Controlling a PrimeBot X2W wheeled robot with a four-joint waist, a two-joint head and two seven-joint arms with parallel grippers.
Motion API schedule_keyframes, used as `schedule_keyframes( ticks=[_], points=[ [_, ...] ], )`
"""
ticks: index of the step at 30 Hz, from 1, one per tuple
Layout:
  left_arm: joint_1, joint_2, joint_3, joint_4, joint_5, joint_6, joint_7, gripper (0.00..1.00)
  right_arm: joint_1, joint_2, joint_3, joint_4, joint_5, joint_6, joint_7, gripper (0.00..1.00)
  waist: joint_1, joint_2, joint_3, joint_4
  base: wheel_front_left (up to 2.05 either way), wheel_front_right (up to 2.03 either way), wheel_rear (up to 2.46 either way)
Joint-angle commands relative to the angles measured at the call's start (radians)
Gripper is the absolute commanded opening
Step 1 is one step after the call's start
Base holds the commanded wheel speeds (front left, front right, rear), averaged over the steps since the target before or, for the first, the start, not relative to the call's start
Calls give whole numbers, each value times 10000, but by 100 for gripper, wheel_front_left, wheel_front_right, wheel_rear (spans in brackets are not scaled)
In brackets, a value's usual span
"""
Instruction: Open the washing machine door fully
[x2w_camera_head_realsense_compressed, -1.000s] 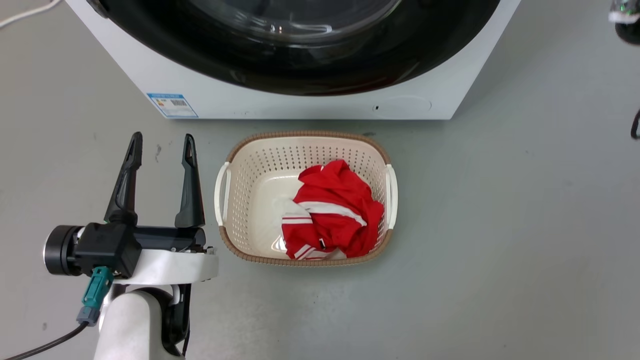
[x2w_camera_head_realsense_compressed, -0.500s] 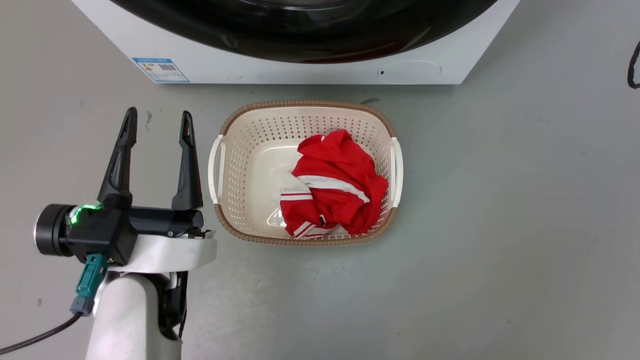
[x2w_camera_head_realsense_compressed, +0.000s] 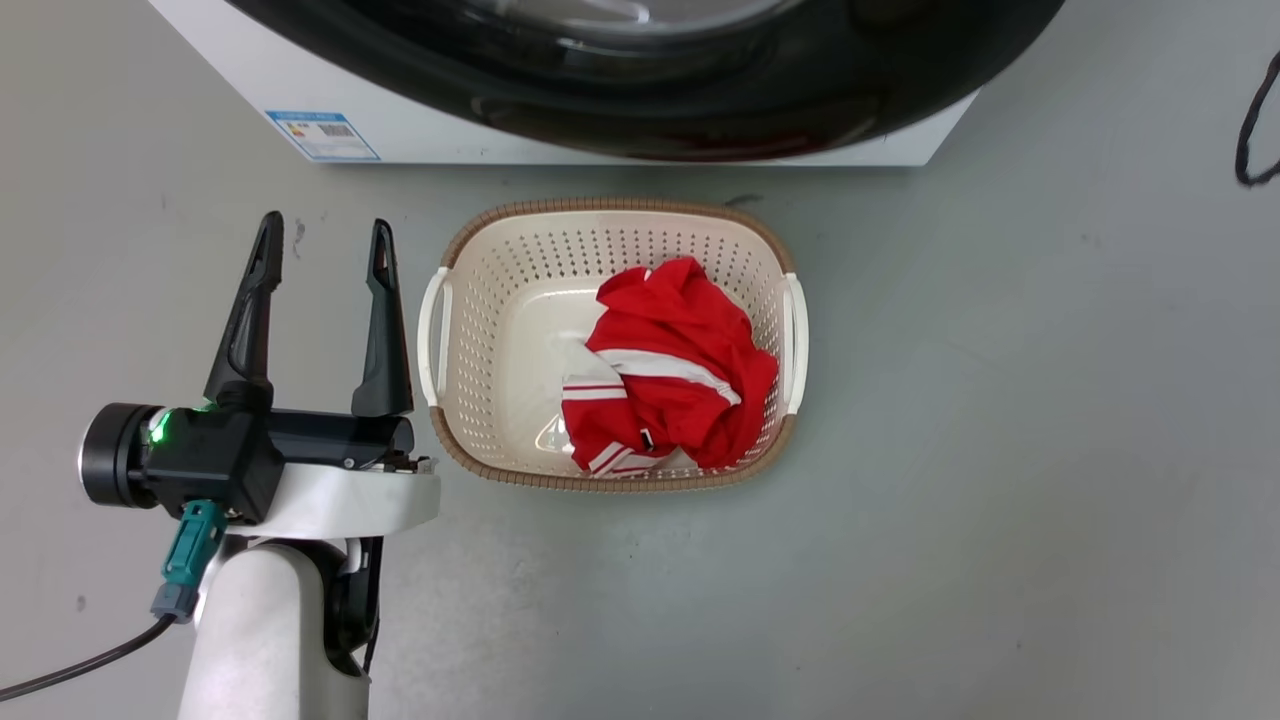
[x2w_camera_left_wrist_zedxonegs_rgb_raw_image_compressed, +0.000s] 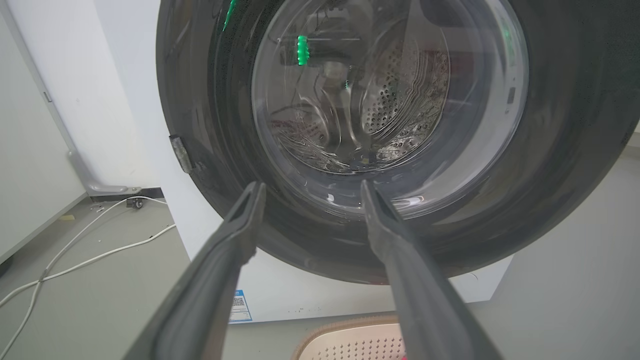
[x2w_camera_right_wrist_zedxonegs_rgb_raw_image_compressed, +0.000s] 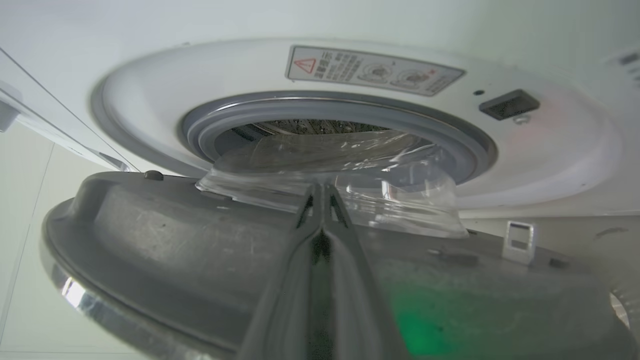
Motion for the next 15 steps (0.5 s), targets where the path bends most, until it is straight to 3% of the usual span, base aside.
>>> schedule_keyframes(
  ticks=[1,15],
  points=[
    [-68,-3,-15,73,49,58,-26,100,457,8,30,-222,134,1,353,0,-1,0,-183,-21,0,0,0],
    [560,-27,-97,641,-31,82,-26,100,2769,231,380,-1898,779,2,2403,0,-1,0,-1838,-278,0,0,0]
  ],
)
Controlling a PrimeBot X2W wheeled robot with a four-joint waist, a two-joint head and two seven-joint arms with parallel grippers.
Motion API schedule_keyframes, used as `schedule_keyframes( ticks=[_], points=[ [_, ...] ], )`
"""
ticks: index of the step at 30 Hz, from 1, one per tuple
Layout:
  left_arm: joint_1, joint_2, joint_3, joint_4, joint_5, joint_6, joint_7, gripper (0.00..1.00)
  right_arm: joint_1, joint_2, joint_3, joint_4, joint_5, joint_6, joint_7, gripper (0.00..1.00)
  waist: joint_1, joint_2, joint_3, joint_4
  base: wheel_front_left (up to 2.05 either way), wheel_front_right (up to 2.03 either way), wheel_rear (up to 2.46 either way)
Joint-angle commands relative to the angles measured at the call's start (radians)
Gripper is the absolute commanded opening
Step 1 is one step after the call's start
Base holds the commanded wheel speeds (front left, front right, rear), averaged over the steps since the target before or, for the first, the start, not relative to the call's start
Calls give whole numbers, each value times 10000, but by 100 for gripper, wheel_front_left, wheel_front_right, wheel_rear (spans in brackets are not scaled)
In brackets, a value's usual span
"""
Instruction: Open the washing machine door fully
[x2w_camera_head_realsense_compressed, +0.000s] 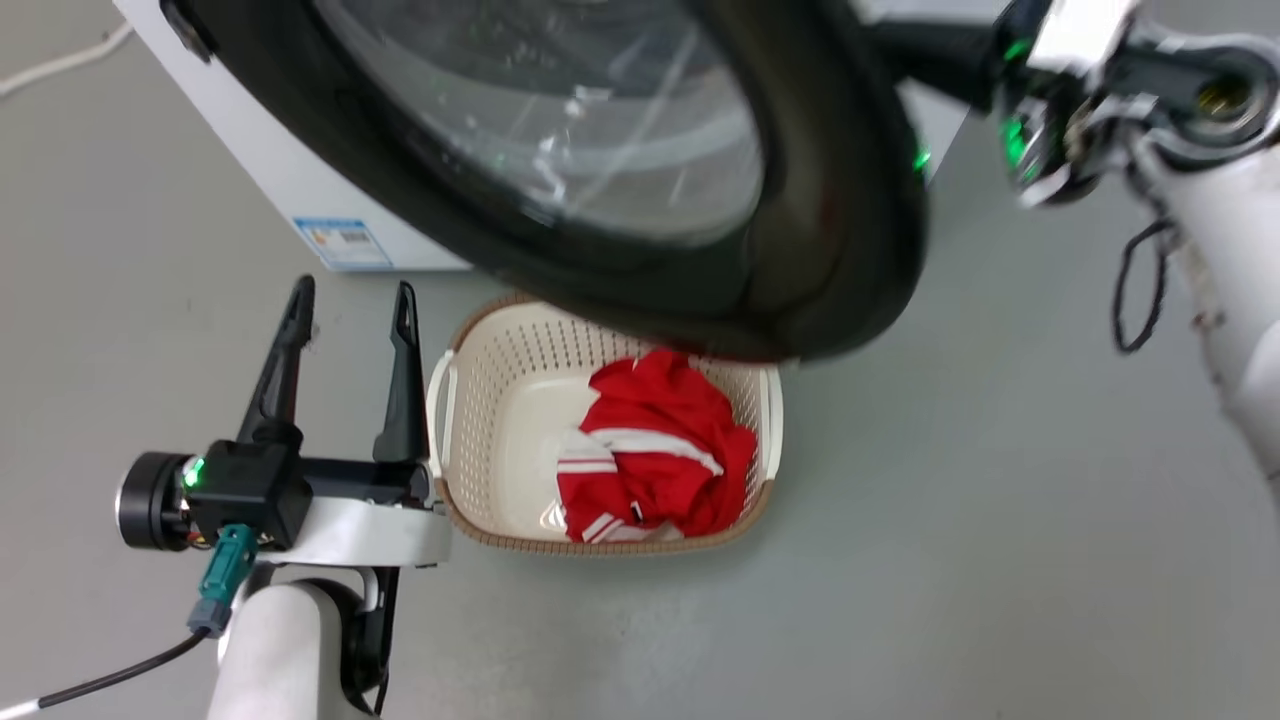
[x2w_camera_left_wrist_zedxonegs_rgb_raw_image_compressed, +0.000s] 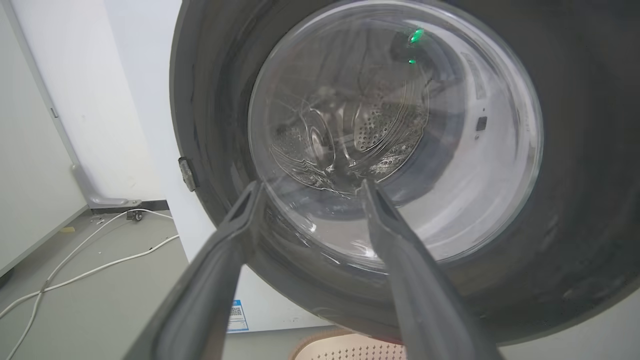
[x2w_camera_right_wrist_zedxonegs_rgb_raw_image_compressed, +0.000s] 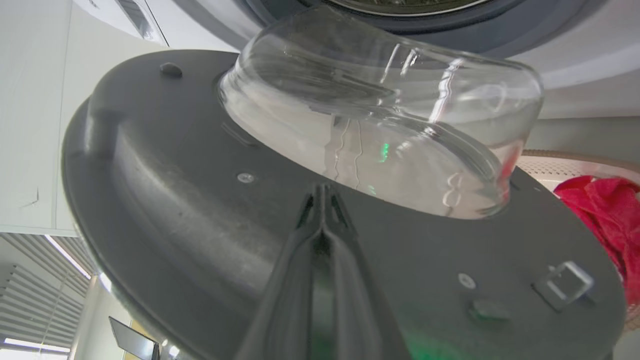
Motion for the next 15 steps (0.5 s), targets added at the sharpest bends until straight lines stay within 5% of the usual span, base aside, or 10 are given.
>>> schedule_keyframes(
  ticks=[1,15],
  points=[
    [147,-3,-25,59,-24,37,-25,100,336,148,89,-220,66,4,142,0,0,-1,-409,-103,0,0,0],
    [851,-28,-265,424,-237,142,-26,100,2524,1177,973,-2510,630,4,944,0,0,-1,-1497,-174,0,0,0]
  ],
)
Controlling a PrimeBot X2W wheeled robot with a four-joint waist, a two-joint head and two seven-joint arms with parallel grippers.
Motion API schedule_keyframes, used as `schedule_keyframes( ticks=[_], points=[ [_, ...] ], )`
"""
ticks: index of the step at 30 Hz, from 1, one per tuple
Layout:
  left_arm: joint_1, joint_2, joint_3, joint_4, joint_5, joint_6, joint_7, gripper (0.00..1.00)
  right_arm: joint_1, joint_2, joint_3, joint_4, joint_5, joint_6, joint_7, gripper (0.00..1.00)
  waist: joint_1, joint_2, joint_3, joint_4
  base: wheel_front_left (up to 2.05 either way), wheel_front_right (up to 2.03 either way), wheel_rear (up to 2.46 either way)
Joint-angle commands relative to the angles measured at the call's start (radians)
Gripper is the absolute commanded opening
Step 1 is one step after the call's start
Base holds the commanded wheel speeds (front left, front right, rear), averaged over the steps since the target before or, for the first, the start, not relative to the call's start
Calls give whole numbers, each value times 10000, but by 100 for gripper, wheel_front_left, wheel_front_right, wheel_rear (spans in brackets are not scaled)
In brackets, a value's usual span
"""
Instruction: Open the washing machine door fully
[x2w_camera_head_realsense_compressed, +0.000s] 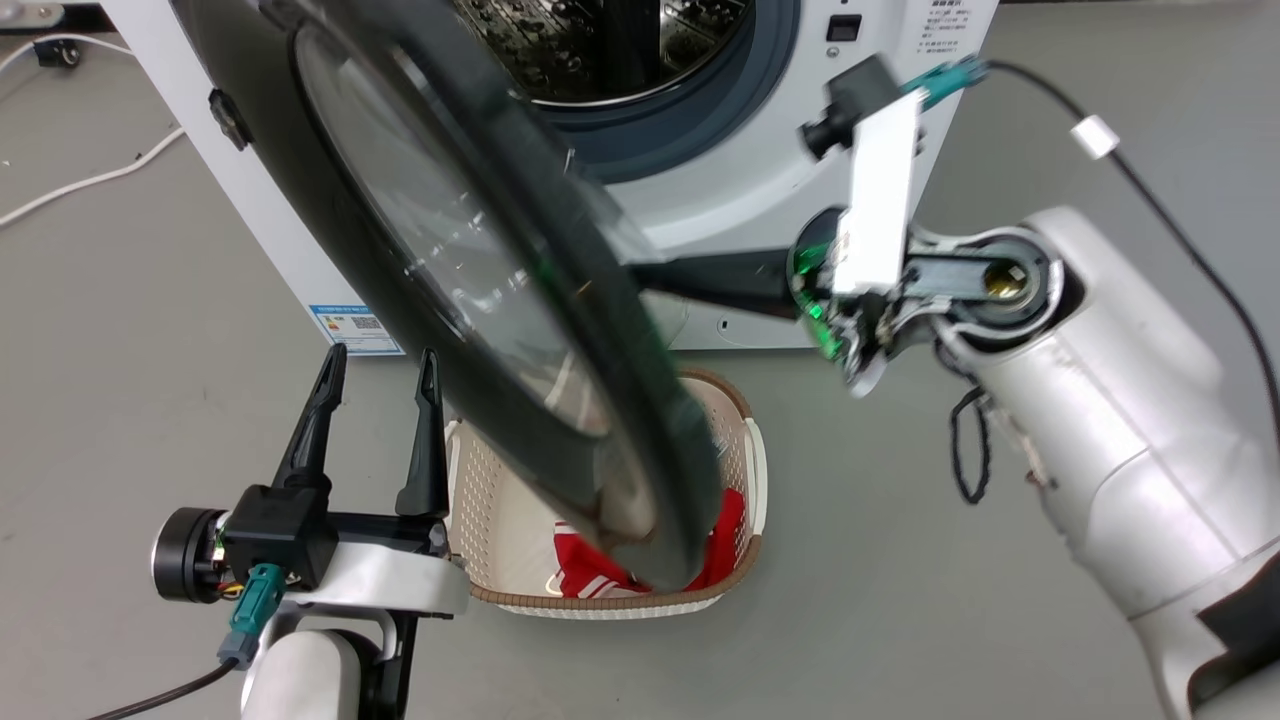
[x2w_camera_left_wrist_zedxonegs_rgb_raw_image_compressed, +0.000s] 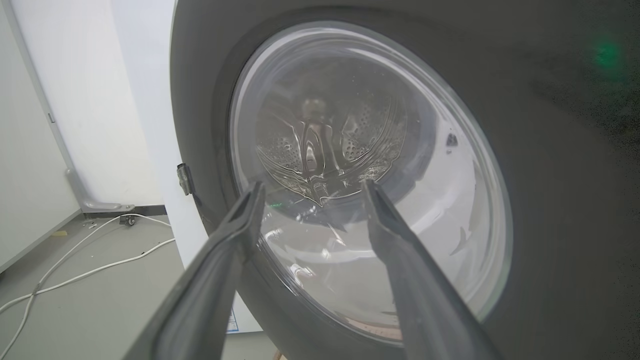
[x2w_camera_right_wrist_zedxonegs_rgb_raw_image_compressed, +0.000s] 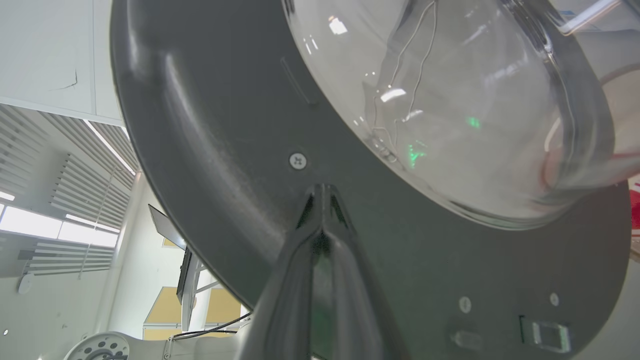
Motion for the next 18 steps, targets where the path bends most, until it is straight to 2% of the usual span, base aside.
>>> schedule_keyframes(
  ticks=[1,6,11,14,18],
  points=[
    [114,-7,-5,22,-47,46,-26,100,236,171,127,-236,65,4,66,0,1,0,-76,25,0,0,0],
    [185,-11,-56,68,-80,90,-26,100,629,349,474,-794,157,4,-2,0,1,0,-245,67,0,0,0],
    [291,-14,-60,144,-135,88,-26,100,935,454,546,-1032,236,4,-555,0,1,0,-431,56,0,0,0],
    [386,-14,-58,189,-176,111,-26,100,1235,466,108,-1165,131,4,-1750,0,1,0,-590,21,0,0,0],
    [539,-13,-101,232,-249,175,-26,100,1830,337,-878,-1106,-158,3,-4170,0,1,0,-765,-18,0,0,0]
  ],
)
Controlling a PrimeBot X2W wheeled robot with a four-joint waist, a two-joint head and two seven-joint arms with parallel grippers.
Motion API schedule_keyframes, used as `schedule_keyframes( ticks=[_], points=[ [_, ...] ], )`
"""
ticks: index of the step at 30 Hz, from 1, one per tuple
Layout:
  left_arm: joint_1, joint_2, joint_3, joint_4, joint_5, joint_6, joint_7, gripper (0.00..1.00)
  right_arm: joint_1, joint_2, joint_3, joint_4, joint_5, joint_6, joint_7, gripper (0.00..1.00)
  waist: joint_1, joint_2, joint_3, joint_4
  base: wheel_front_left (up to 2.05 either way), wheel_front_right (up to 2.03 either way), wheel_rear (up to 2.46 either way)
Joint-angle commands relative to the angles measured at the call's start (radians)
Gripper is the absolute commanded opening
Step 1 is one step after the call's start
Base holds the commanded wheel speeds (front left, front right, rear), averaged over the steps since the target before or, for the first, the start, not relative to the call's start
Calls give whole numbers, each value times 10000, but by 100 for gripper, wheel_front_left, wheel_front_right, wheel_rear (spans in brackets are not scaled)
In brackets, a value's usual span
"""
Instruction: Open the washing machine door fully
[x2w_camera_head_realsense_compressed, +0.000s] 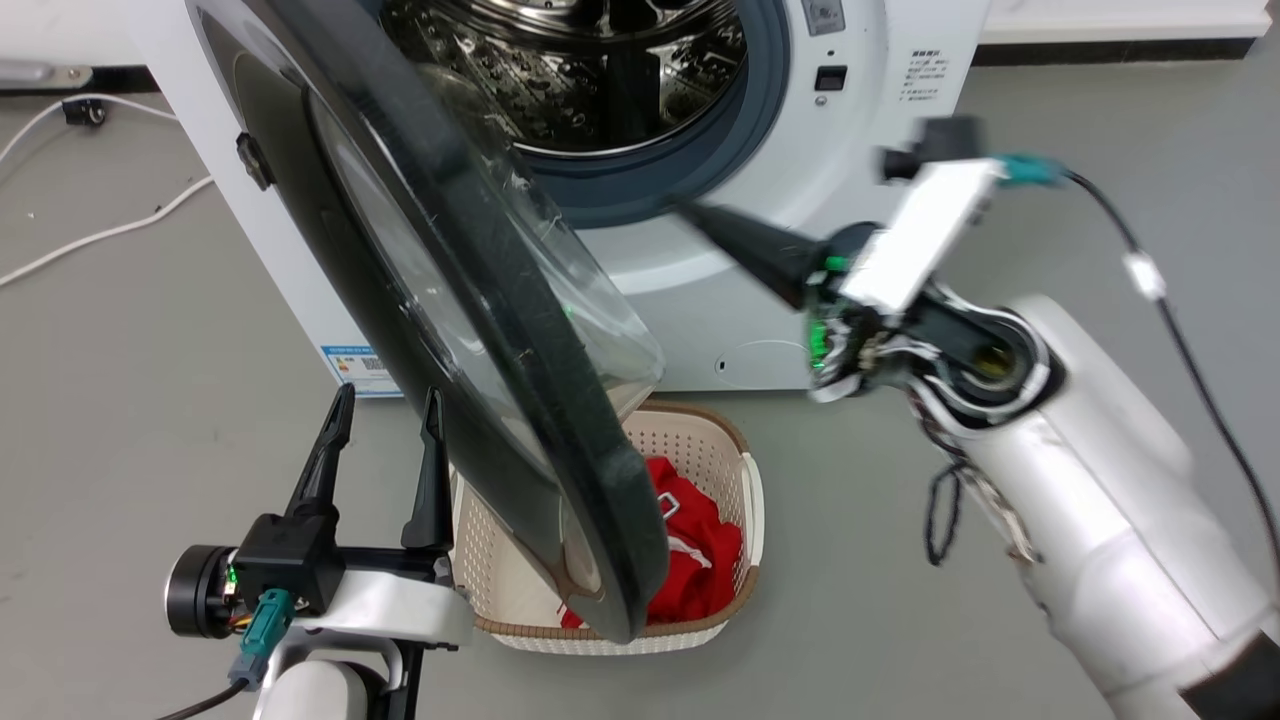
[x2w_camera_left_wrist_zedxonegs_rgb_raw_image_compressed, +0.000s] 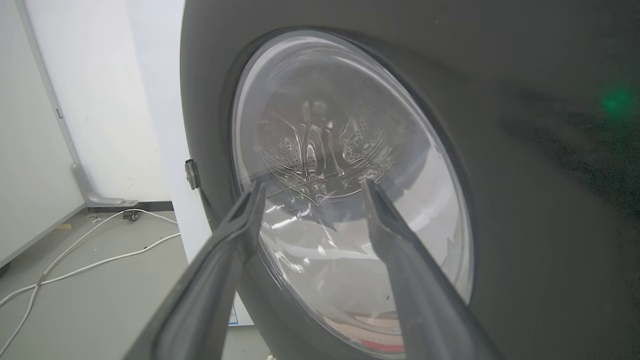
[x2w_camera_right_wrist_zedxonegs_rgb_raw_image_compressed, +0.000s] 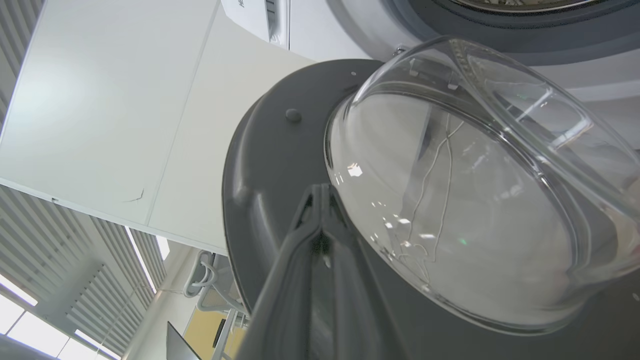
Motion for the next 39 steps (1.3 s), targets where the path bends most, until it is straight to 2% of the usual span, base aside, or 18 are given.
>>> schedule_keyframes(
  ticks=[1,4,6,7,15,21,24,28,31,34,39],
  points=[
    [124,-10,-25,31,-55,48,-24,100,472,-109,-336,-108,-51,2,-641,0,1,-1,-94,-21,0,0,0],
    [259,-9,12,79,-89,88,-24,100,1236,-404,-1018,-447,-157,1,-1940,1,1,-1,-215,-85,0,0,0],
    [330,-9,52,97,-87,107,-24,100,1871,-517,-1449,-809,-154,1,-2714,88,1,-1,-289,-138,0,0,0],
    [366,-9,76,108,-87,115,-24,100,2227,-656,-1621,-1026,-317,2,-3123,100,1,-1,-322,-162,0,0,0],
    [734,-8,161,205,-106,146,-24,100,5407,-1190,-2819,-2760,-734,1,-5615,100,1,-1,-673,-231,0,0,0],
    [956,-9,229,217,-141,185,-24,100,7140,-1518,-3327,-3351,-2427,1,-7173,100,1,-1,-895,-213,0,0,0],
    [1057,-9,268,175,-153,192,-24,100,7638,-1394,-4228,-3430,-4354,1,-7313,100,1,-1,-934,-232,0,0,0],
    [1059,-7,290,134,-174,209,-24,100,8086,-459,-6037,-4139,-8150,2,-7307,100,1,-1,-960,-254,0,0,0],
    [1012,-9,295,102,-162,236,-24,100,8314,12,-6951,-5108,-11354,1,-7312,100,1,-1,-967,-261,0,0,0],
    [956,-9,299,74,-132,232,-24,100,8563,428,-7247,-6090,-13996,1,-7313,100,1,-1,-973,-255,0,0,0],
    [871,-9,307,6,-166,223,-24,100,9082,677,-6984,-7069,-16860,-1,-7233,100,1,-1,-988,-215,0,0,0]
  ],
)
